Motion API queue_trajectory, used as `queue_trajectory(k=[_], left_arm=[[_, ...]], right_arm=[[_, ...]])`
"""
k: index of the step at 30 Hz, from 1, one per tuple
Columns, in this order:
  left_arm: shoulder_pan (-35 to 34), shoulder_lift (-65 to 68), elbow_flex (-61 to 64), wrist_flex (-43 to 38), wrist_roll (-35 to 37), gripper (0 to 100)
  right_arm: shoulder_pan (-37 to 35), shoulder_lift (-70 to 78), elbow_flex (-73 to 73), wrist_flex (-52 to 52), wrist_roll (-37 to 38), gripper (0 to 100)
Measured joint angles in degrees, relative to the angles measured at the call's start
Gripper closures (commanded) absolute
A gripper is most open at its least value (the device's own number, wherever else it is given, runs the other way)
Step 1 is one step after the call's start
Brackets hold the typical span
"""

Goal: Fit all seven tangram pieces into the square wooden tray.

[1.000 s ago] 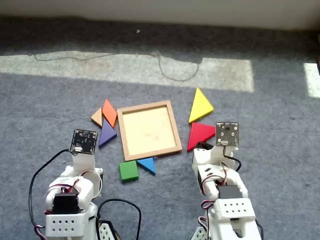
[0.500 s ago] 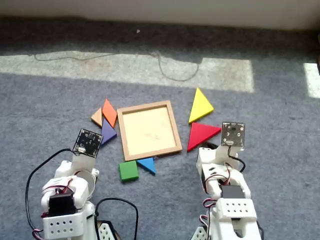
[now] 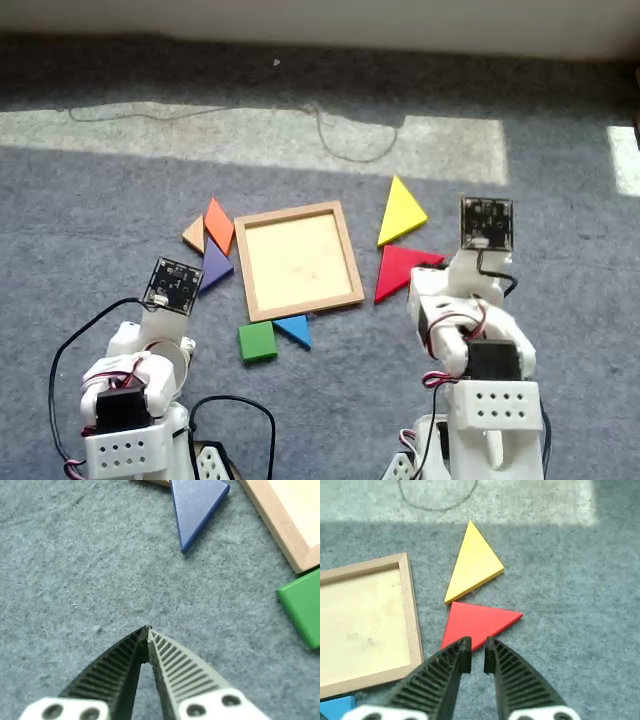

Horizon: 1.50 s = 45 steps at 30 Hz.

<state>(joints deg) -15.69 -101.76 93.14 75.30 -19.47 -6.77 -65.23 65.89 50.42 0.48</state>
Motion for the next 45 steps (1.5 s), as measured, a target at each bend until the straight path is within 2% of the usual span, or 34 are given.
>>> queue_trajectory(k=[3,9,12,21,29,32,38,45], left_arm=[[0.0,0.0,0.0,0.0,0.0,99],[0.0,0.0,0.0,0.0,-0.2,99],[0.0,0.0,0.0,0.0,-0.3,99],[0.0,0.0,0.0,0.0,-0.3,99],[-1.0,0.0,0.0,0.0,-0.4,99],[-2.6,0.0,0.0,0.0,-0.5,99],[-3.3,0.0,0.0,0.0,-0.5,99],[-3.6,0.0,0.0,0.0,-0.5,99]], right_arm=[[-0.1,3.8,-8.6,3.2,0.0,92.1],[-1.4,21.5,-21.6,3.7,-1.5,71.0],[-2.1,31.9,-27.9,3.8,-4.7,65.8],[-6.9,60.1,-46.7,3.8,-6.8,65.8],[-6.9,82.5,-65.5,3.8,-6.8,65.9],[-7.0,89.3,-70.4,3.8,-9.1,65.9],[-6.9,96.2,-77.4,4.2,-13.9,65.9],[-6.8,98.5,-78.3,6.8,-16.5,65.9]])
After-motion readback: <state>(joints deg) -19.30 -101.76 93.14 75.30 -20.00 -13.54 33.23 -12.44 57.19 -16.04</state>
